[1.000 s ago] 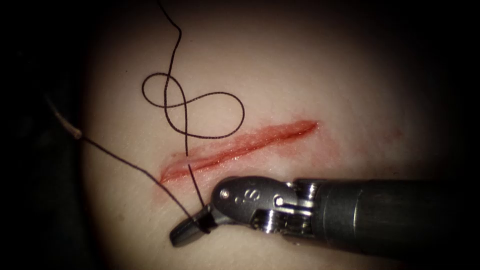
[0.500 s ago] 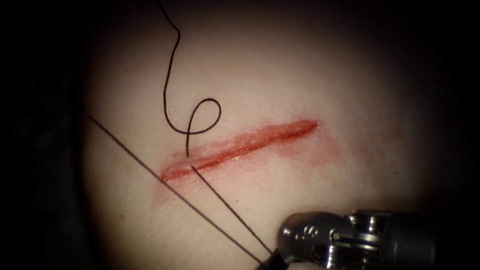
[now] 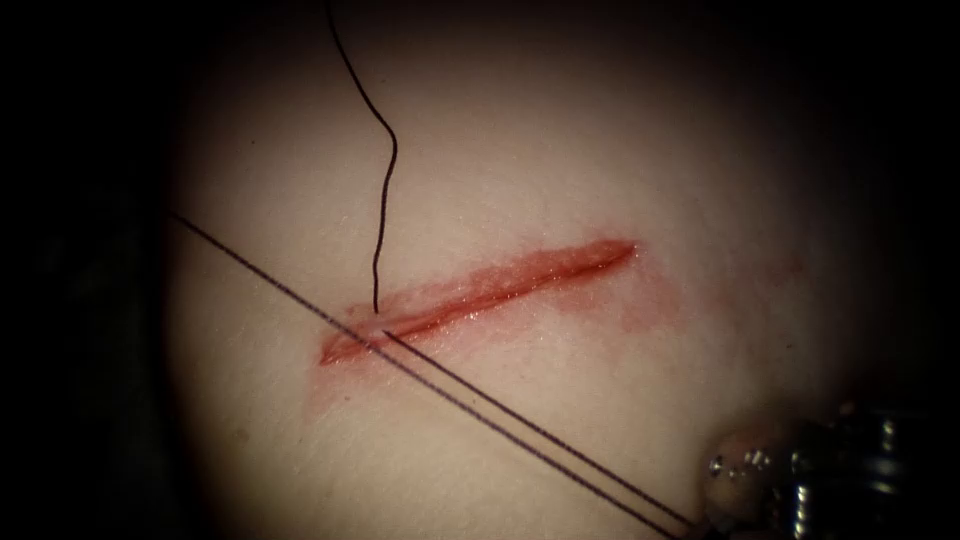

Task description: Wound Closure

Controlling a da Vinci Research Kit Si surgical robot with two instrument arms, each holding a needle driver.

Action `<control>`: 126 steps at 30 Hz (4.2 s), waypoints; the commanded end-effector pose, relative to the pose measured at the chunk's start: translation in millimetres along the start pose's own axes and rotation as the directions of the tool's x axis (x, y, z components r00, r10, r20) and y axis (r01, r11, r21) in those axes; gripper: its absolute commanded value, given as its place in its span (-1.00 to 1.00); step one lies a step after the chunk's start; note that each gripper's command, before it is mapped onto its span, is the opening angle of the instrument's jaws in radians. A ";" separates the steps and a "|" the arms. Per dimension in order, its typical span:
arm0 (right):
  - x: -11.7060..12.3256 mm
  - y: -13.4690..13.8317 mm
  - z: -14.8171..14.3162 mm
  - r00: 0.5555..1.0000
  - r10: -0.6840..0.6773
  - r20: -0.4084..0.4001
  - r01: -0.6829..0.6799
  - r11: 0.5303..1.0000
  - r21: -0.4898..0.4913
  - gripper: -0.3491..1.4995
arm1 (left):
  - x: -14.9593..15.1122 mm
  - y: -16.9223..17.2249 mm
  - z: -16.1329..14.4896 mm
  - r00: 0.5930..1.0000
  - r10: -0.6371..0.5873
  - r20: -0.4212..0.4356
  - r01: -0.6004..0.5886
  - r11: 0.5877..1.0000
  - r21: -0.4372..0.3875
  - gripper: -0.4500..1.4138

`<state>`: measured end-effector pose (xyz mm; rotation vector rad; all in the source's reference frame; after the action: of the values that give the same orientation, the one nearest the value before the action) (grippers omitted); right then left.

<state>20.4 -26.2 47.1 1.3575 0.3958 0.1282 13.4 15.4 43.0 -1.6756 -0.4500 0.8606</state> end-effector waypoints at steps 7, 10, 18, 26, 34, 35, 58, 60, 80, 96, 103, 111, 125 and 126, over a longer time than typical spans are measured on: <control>-4.2 3.0 -2.2 1.000 -0.004 0.030 0.005 0.998 -0.057 -1.00 | 1.5 -0.3 -0.7 0.998 0.054 -0.026 -0.053 0.997 0.047 -1.00; -6.0 3.8 -4.1 0.999 0.012 0.046 -0.007 0.995 -0.096 -1.00 | 1.9 -0.4 -1.0 0.997 0.066 -0.032 -0.065 0.996 0.056 -1.00; -10.7 5.3 -8.3 0.998 0.048 0.044 -0.040 0.986 -0.162 -1.00 | 2.8 -0.7 -1.7 0.995 0.088 -0.053 -0.083 0.993 0.086 -1.00; -14.9 5.8 -11.1 0.988 0.144 0.048 -0.132 0.972 -0.193 -1.00 | 2.9 -0.5 -1.8 0.993 0.104 -0.059 -0.098 0.991 0.094 -1.00; -16.9 6.6 -17.3 0.985 0.165 0.045 -0.136 0.917 -0.376 -1.00 | 2.8 -0.5 -1.8 0.990 0.130 -0.061 -0.124 0.988 0.088 -1.00; -18.0 7.1 -18.5 0.984 0.166 0.057 -0.129 0.905 -0.405 -1.00 | 2.7 -0.4 -1.7 0.990 0.126 -0.060 -0.121 0.989 0.084 -1.00; 4.9 -1.8 -25.1 0.886 -0.217 -0.410 -0.157 0.692 -0.704 -0.29 | -19.6 6.9 6.8 0.804 -0.039 0.594 0.322 0.868 -0.379 -1.00; 6.6 -0.3 -22.7 0.908 -0.218 -0.357 -0.097 0.720 -0.687 -0.44 | -20.4 9.0 5.9 0.756 -0.036 0.654 0.394 0.822 -0.410 -1.00; 12.6 9.6 -1.5 0.967 -0.200 -0.159 0.069 0.802 -0.593 -0.15 | -27.4 5.3 5.8 0.655 -0.025 0.755 0.301 0.925 -0.231 -1.00; 12.2 12.0 -1.3 0.984 -0.154 -0.084 0.082 0.829 -0.554 -1.00 | -27.3 4.7 6.4 0.679 -0.033 0.734 0.277 0.937 -0.213 -1.00; 5.4 11.5 -5.3 0.996 -0.075 -0.050 0.035 0.835 -0.550 -1.00 | -27.2 4.7 6.4 0.679 -0.034 0.733 0.277 0.937 -0.213 -1.00; -8.1 14.6 -16.6 0.999 0.048 -0.007 -0.041 0.768 -0.639 -1.00 | -25.8 3.2 7.0 0.723 -0.053 0.689 0.234 0.957 -0.172 -1.00; -22.6 16.6 -26.5 0.981 0.177 -0.080 -0.178 0.653 -0.736 -1.00 | -25.2 2.8 6.8 0.749 -0.065 0.659 0.210 0.967 -0.143 -1.00; -24.2 16.8 -27.4 0.977 0.196 -0.085 -0.193 0.641 -0.743 -1.00 | -25.2 2.8 6.8 0.750 -0.066 0.658 0.208 0.968 -0.141 -1.00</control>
<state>-10.1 -5.2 63.5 0.5580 0.1453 0.4273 -8.2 2.0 46.9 -1.4594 -1.1653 1.3201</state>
